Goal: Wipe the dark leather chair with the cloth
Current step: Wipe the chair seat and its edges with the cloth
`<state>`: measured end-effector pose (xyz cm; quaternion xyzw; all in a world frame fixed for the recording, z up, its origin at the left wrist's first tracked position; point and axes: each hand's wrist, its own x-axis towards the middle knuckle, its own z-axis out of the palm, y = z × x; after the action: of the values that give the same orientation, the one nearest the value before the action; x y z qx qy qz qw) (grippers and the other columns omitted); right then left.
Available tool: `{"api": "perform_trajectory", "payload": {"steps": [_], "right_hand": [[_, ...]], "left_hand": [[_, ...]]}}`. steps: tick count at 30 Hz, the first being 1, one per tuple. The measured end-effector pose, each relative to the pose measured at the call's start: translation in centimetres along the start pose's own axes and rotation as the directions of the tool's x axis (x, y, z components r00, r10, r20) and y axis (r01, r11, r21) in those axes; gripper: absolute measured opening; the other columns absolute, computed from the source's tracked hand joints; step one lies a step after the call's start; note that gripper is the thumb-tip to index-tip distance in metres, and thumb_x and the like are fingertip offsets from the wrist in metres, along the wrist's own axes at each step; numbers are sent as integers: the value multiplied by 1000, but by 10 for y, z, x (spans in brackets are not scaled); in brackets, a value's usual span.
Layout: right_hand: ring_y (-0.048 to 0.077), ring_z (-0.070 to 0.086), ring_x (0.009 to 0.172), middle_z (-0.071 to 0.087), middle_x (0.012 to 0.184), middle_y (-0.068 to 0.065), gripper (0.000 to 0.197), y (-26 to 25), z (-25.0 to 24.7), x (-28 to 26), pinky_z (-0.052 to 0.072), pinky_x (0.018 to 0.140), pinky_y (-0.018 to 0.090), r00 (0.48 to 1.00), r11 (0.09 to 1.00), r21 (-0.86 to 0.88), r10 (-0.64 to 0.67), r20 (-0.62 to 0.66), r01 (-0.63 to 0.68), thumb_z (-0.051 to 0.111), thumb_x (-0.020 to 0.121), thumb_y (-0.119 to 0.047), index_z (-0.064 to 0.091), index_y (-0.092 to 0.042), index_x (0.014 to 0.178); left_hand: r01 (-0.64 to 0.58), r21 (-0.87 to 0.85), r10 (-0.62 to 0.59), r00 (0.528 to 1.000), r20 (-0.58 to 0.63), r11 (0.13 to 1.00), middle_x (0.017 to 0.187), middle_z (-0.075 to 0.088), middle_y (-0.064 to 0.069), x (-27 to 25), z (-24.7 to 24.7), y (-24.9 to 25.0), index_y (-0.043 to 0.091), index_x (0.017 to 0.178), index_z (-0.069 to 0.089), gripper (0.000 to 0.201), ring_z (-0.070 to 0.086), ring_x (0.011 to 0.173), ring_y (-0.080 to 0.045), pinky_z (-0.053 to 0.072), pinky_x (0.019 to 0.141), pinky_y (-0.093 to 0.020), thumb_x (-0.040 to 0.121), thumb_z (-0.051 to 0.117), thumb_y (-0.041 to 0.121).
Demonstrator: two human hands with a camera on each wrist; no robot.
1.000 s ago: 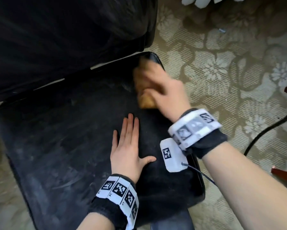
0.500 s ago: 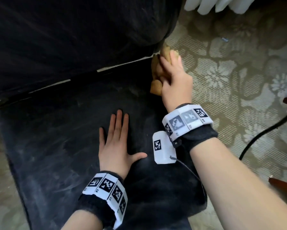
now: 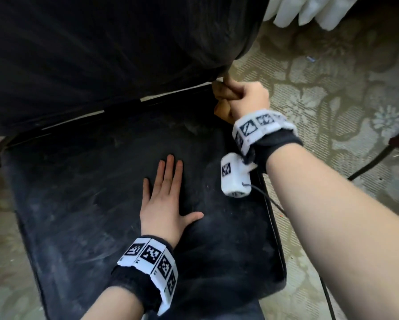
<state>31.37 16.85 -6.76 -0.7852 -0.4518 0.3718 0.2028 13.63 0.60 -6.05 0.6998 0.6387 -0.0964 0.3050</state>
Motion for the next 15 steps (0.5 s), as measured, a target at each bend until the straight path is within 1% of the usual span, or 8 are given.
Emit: {"api": "perform_trajectory", "payload": {"steps": [3, 5, 7, 8, 9, 12, 14, 15], "right_hand": [[8, 63, 85, 69, 95, -3, 37, -2, -22, 10, 46, 74, 13, 978, 985, 140, 69, 198, -98, 60, 85, -12, 62, -20, 121], [9, 60, 100, 66, 105, -3, 52, 4, -29, 0, 42, 81, 14, 963, 999, -3, 44, 267, -45, 64, 82, -13, 52, -25, 131], [16, 47, 126, 50, 138, 1, 71, 20, -24, -16, 34, 98, 19, 959, 978, -199, -5, 285, 64, 69, 77, -14, 39, -29, 139], [18, 42, 131, 44, 145, 2, 74, 28, -21, -25, 31, 103, 21, 964, 971, -220, -29, 265, 90, 71, 75, -16, 38, -30, 140], [18, 42, 131, 46, 143, 3, 72, 35, -19, -30, 31, 103, 22, 975, 975, -198, -54, 214, 98, 71, 74, -16, 41, -31, 138], [14, 58, 113, 69, 114, 0, 56, 38, -14, -23, 42, 95, 22, 1000, 1000, -16, -18, 13, 18, 64, 67, -13, 62, -30, 120], [8, 62, 104, 72, 102, -3, 52, 38, -14, -13, 47, 91, 20, 999, 996, 78, 49, -14, -47, 59, 61, -10, 69, -27, 109], [7, 61, 103, 72, 104, -1, 52, 40, -17, -10, 47, 91, 19, 998, 992, 111, 65, 17, -66, 58, 63, -5, 70, -23, 110]], "left_hand": [[7, -7, -7, 1000, 10, 1000, 148, -29, 11, -5, -2, -1, 28, 140, -21, 116, -25, 136, -7, -5, 116, -37, 70, 66, 57], [2, -15, -2, 1000, 13, 1000, 147, -29, 11, -5, -3, -1, 29, 139, -22, 116, -25, 136, -7, -5, 116, -37, 70, 68, 55], [0, -5, 0, 1000, 14, 1000, 147, -29, 11, -5, -2, -2, 29, 138, -23, 116, -25, 136, -7, -5, 116, -38, 70, 69, 54], [0, -4, 0, 1000, 14, 1000, 147, -29, 11, -6, -1, -1, 28, 138, -22, 117, -24, 136, -8, -4, 116, -39, 69, 69, 54], [-2, -6, 2, 1000, 9, 1000, 147, -28, 11, -6, 0, -1, 28, 139, -21, 117, -24, 136, -8, -4, 116, -39, 69, 70, 53], [-14, -2, 14, 1000, 4, 1000, 147, -27, 11, -5, 1, -3, 28, 139, -20, 116, -23, 137, -8, -5, 115, -38, 69, 69, 54], [-18, 5, 18, 1000, 6, 1000, 147, -27, 11, -5, 2, -4, 28, 139, -20, 117, -24, 136, -7, -5, 115, -38, 69, 69, 54], [-16, 2, 16, 1000, 5, 1000, 148, -27, 11, -5, 2, -4, 29, 138, -20, 117, -24, 136, -7, -5, 115, -38, 69, 69, 54]]}}
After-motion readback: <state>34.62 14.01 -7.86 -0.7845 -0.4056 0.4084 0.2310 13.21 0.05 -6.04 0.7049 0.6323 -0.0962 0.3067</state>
